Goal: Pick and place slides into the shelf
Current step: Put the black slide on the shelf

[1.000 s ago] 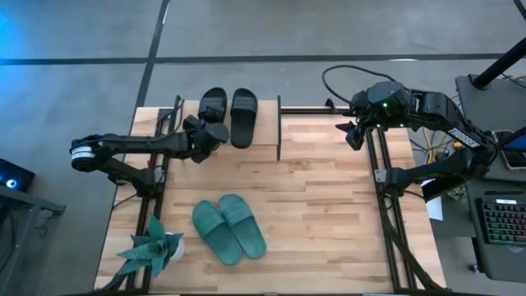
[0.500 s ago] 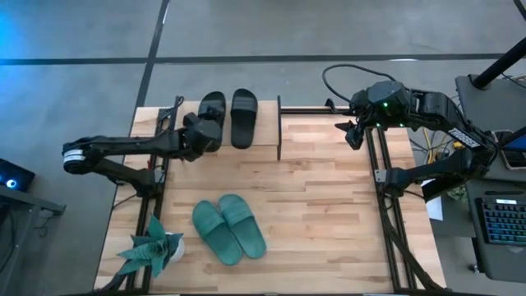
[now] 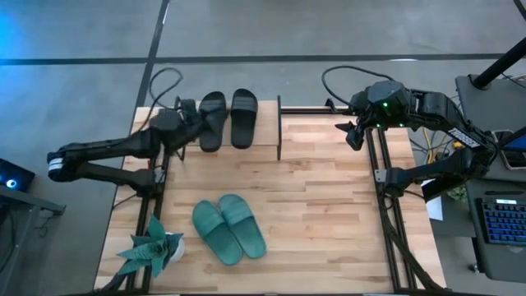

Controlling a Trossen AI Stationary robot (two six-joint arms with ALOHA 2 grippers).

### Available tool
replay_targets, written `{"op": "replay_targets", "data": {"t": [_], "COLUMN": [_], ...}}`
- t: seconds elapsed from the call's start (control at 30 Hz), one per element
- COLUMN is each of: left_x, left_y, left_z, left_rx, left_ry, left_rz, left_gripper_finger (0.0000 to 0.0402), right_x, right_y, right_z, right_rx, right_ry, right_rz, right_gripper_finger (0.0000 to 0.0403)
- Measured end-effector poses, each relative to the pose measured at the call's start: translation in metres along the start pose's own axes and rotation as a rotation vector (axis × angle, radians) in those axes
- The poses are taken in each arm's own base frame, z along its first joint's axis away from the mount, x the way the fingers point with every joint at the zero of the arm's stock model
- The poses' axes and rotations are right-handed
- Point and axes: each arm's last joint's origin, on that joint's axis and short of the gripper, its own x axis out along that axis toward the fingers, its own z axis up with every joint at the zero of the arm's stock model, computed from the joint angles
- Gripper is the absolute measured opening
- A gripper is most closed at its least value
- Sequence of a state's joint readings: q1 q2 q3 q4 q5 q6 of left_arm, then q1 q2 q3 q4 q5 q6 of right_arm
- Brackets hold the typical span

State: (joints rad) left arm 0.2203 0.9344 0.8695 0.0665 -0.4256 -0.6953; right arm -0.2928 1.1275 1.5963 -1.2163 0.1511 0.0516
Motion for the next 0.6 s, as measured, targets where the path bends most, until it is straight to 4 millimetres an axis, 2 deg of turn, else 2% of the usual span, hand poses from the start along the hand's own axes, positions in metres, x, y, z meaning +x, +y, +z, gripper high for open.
{"op": "replay_targets", "data": {"t": [0.07, 0.13, 0.33, 0.43, 0.6], "left_x": [-0.011, -0.02, -0.049, -0.059, -0.072], "left_y": [0.0, 0.003, 0.022, 0.026, 0.036], "left_z": [0.0, 0.001, 0.003, 0.004, 0.005], "left_rx": [0.041, 0.054, 0.126, 0.182, 0.257], "left_ry": [0.12, 0.191, 0.312, 0.342, 0.351], "left_rz": [-0.09, -0.086, 0.091, 0.108, 0.217], "left_gripper_finger": [0.0183, 0.0179, 0.0149, 0.0109, 0.0018], "right_x": [0.005, 0.014, 0.072, 0.103, 0.139], "right_y": [0.001, 0.003, 0.016, 0.022, 0.029], "right_z": [0.0, 0.003, 0.022, 0.029, 0.048], "right_rx": [-0.003, -0.004, -0.002, -0.011, -0.017], "right_ry": [0.015, 0.036, 0.119, 0.167, 0.193], "right_rz": [0.002, 0.017, 0.135, 0.167, 0.174], "right_gripper_finger": [0.0214, 0.0214, 0.0193, 0.016, 0.0084]}}
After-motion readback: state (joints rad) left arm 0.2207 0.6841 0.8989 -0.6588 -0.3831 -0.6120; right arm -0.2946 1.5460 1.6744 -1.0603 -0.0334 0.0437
